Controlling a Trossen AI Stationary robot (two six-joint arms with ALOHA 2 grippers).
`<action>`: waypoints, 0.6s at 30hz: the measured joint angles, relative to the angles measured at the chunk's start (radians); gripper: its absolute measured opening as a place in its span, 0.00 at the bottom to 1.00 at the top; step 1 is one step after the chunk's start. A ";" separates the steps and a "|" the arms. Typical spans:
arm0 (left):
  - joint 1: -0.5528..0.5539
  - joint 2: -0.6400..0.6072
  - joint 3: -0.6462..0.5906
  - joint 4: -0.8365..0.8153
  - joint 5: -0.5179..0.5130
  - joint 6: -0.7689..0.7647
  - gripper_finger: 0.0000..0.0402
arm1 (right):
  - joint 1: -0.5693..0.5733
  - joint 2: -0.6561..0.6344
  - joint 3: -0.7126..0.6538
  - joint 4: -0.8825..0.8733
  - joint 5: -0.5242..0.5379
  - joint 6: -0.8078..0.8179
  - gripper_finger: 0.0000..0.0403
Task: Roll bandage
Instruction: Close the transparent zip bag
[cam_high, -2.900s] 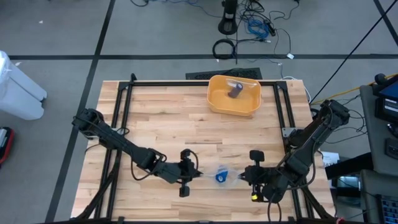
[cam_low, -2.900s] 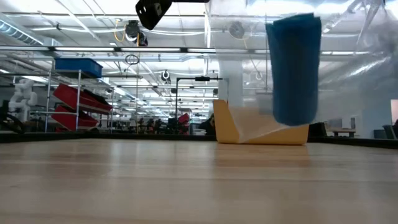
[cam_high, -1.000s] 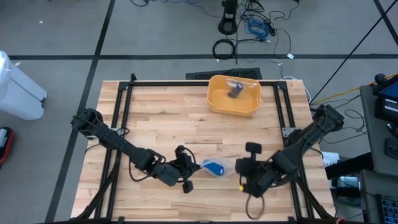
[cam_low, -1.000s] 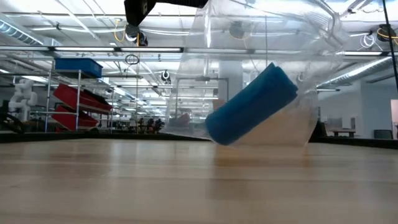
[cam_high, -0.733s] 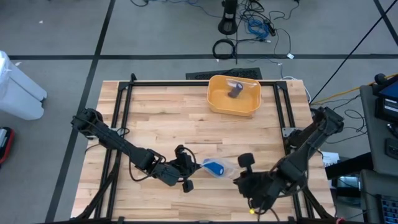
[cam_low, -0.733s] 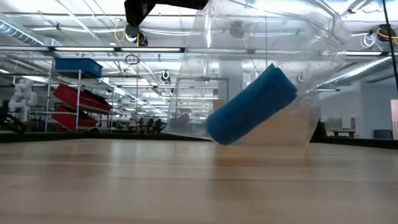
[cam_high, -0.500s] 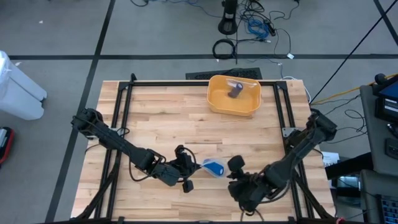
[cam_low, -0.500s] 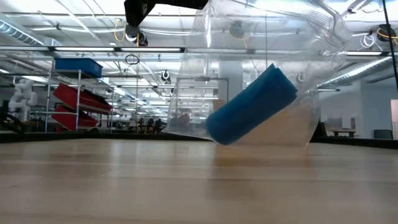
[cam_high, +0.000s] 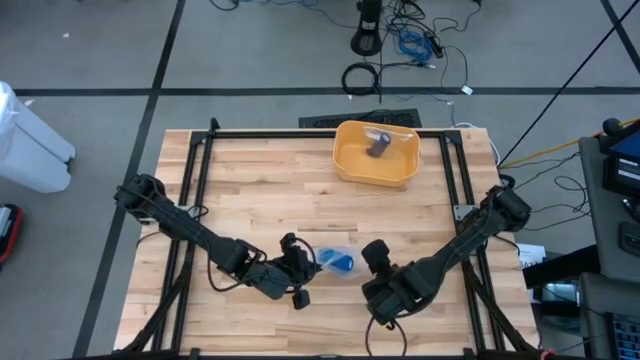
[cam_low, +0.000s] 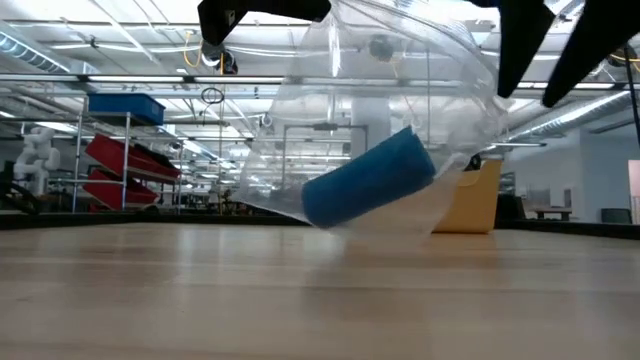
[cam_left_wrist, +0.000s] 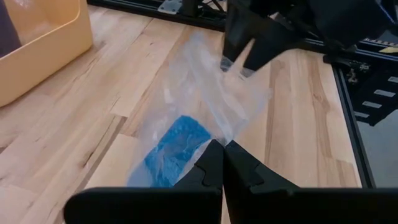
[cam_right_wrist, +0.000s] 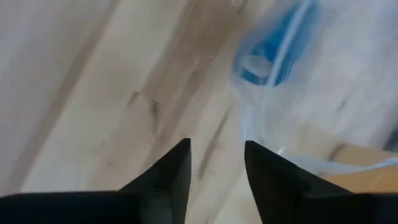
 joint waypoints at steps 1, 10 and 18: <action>0.000 0.000 0.000 0.000 0.000 0.000 0.00 | 0.000 0.000 0.003 -0.005 0.013 0.004 0.32; 0.000 0.000 0.000 -0.009 0.001 0.041 0.00 | 0.038 0.001 0.140 -0.037 0.056 -0.005 0.33; -0.001 0.000 0.000 -0.003 0.011 0.045 0.00 | 0.019 0.005 0.168 -0.036 0.066 -0.046 0.48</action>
